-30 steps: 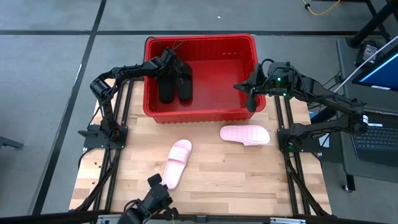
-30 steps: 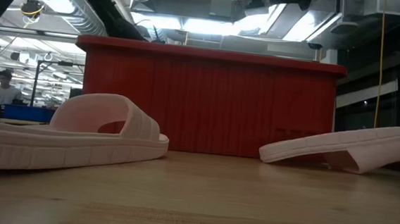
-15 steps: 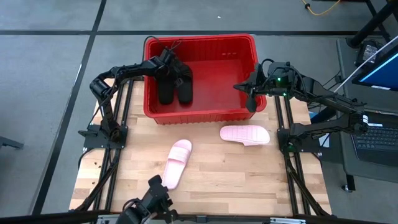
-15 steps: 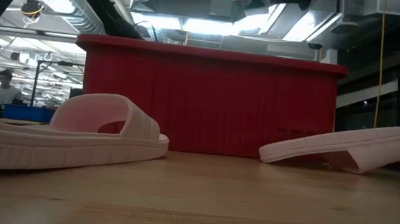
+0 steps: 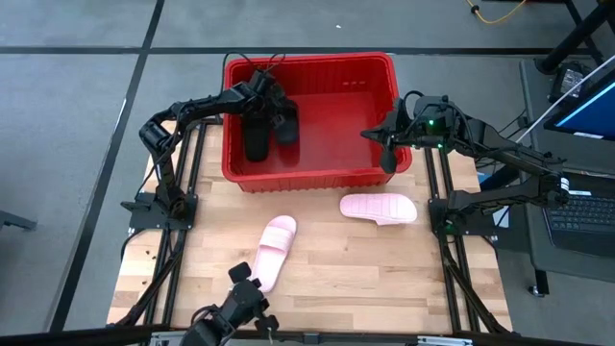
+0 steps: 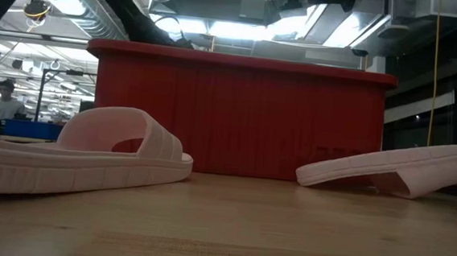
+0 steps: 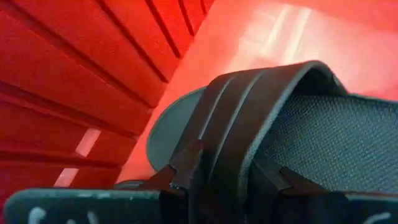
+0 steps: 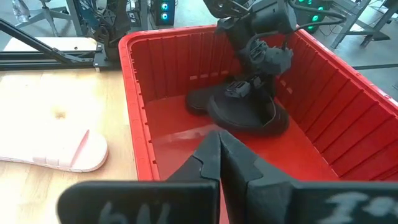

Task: Pick and place slides into bin
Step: Put the black slipper into the red bin

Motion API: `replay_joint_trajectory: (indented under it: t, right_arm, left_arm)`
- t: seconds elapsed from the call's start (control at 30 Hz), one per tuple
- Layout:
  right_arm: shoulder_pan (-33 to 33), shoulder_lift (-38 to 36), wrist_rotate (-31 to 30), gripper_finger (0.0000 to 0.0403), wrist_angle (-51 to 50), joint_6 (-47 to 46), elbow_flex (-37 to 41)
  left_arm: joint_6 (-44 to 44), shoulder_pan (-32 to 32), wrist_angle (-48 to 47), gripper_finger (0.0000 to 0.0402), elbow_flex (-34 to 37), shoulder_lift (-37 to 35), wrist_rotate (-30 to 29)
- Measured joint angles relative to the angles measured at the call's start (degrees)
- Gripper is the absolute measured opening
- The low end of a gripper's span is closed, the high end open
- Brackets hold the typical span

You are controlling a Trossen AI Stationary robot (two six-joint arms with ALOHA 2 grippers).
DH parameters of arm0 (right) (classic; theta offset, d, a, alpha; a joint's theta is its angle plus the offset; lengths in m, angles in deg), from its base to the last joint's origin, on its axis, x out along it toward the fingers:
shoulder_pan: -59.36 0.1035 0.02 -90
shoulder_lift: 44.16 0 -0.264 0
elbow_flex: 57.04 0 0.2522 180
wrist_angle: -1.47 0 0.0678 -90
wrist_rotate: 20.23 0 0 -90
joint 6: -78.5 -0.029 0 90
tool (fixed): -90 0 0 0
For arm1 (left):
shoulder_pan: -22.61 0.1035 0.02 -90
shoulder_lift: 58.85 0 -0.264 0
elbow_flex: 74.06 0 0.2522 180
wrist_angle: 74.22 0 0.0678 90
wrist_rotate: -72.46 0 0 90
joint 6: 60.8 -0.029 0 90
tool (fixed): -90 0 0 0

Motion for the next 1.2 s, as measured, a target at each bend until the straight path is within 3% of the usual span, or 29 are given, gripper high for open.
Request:
replay_joint_trajectory:
  t: [0.67, 0.77, 0.93, 1.2]
  right_arm:
    - [0.0, 0.0, 0.0, 0.0004, 0.0, 0.0, 0.0]
    - [0.0, 0.0, 0.0, 0.0004, 0.0, 0.0, 0.0]
    - [0.0, 0.0, 0.0, 0.0004, 0.0, 0.0, 0.0]
    - [0.0, 0.0, 0.0, 0.0004, -2.8, 0.0, 0.0]
  left_arm:
    - [3.1, -0.5, -4.0, 0.0186, 0.0, 0.0, 1.6]
    - [2.6, -0.5, -6.8, 0.0191, -0.1, 0.0, 2.9]
    - [2.4, -0.5, -6.1, 0.0186, -0.1, 0.0, -2.0]
    - [3.5, -1.1, -3.8, 0.0181, -0.1, 0.0, -0.7]
